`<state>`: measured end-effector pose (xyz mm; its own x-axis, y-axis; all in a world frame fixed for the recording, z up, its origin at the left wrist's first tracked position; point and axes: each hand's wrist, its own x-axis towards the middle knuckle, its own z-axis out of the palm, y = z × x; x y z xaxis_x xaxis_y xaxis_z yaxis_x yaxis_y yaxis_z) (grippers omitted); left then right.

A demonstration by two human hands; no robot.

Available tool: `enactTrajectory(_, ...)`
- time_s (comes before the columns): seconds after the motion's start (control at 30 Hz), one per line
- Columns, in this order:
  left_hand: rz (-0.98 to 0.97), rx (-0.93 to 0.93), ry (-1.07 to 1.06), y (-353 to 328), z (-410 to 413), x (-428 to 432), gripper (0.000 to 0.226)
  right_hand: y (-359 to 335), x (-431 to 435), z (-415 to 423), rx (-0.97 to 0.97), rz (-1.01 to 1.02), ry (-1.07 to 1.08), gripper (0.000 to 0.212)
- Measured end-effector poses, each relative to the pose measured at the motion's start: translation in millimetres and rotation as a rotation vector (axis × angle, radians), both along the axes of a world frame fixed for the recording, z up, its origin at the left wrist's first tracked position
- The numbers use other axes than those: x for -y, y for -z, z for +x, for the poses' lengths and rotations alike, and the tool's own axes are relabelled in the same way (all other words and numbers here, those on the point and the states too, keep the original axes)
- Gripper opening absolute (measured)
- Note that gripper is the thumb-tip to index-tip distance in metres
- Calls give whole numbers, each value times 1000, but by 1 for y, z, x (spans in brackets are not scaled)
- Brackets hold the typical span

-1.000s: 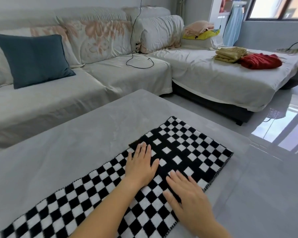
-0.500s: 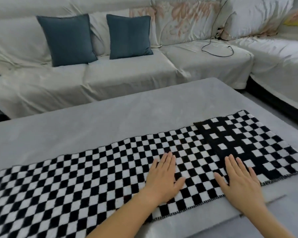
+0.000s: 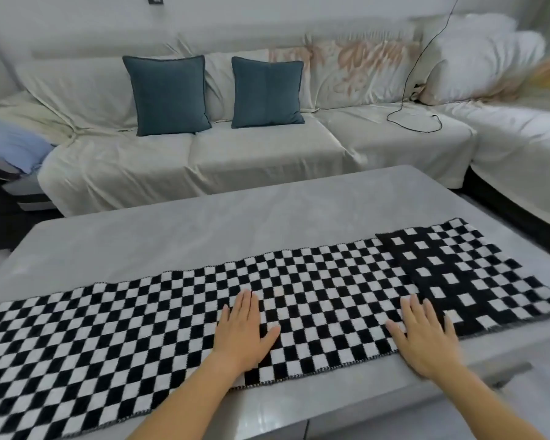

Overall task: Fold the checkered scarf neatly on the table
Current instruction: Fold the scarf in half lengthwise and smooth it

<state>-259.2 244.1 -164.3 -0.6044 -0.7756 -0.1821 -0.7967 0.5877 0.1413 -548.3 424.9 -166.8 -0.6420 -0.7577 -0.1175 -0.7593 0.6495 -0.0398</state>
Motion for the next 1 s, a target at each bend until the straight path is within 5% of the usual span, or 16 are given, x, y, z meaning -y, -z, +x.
enactTrajectory(0.6, 13, -37, 288, 4, -182, -60, 77, -3, -10, -56, 39, -99, -56, 82)
enactTrajectory(0.77, 40, -72, 316, 3, -224, -53, 73, -11, -6, -88, 175, -296, 49, 82)
enactTrajectory(1.0, 94, -245, 367, -2, -282, -61, 54, -11, -6, -125, 124, -139, -9, 92)
